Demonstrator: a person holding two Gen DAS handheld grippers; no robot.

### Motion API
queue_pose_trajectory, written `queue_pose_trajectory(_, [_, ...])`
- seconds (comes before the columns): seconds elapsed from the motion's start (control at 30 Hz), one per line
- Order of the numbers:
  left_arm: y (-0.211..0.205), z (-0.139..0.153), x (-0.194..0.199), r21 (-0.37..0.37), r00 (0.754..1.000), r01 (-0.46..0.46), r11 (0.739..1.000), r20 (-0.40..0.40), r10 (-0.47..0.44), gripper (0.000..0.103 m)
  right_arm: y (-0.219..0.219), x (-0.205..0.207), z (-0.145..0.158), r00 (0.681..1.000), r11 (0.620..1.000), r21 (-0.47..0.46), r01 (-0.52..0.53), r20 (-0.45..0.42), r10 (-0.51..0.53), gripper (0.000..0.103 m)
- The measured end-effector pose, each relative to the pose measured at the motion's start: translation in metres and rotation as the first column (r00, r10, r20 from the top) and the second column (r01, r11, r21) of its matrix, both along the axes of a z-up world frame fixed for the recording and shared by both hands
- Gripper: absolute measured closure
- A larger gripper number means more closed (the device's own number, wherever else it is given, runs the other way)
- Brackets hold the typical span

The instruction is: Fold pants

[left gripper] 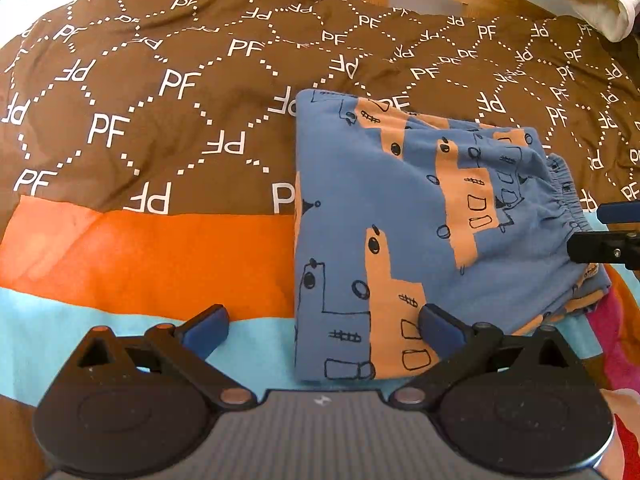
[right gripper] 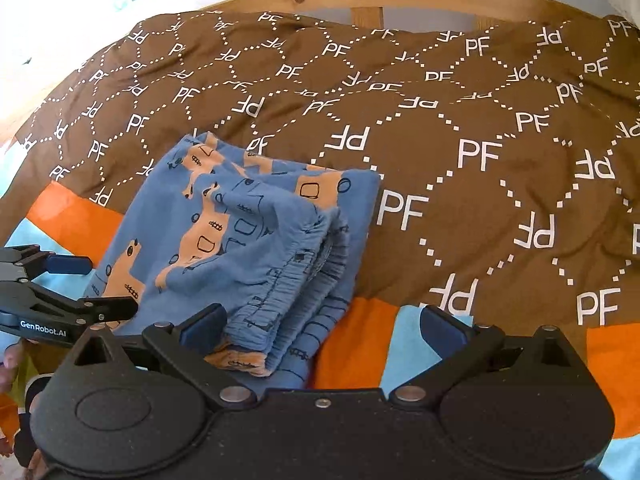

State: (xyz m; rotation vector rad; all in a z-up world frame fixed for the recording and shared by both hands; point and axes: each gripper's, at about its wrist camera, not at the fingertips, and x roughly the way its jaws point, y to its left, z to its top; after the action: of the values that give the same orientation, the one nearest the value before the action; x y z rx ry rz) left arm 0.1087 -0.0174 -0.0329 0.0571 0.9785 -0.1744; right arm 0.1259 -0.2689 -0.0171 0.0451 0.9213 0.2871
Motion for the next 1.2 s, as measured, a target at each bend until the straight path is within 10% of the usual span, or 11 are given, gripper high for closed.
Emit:
queue_pose_trajectory(0.53, [0.0,0.001,0.0,-0.003,1.0,0.003,1.0,-0.001,-0.003,0.0,-0.013,-0.008,0.002,0.988,0.969,-0.194,-0.152,-0.055,0.143,0.001])
queue_pose_trajectory(0.9, [0.021,0.015,0.011,-0.157,0.998,0.056,0.986,0.003,-0.056,0.0,-0.041,0.002,0.005,0.993,0.972,0.236,0.005,0.116,-0.033,0.001])
queue_pose_trajectory(1.07, [0.031,0.01,0.023,-0.254,0.998,0.044,0.966,-0.024,-0.052,0.0,-0.024,0.037,-0.006,0.988,0.977,0.183,-0.105,0.133,0.081,0.001])
queue_pose_trajectory(1.2, [0.036,0.008,0.029,-0.318,0.996,0.067,0.946,-0.03,-0.081,0.0,-0.03,0.062,-0.023,0.992,0.932,0.34,-0.127,0.067,0.111,0.001])
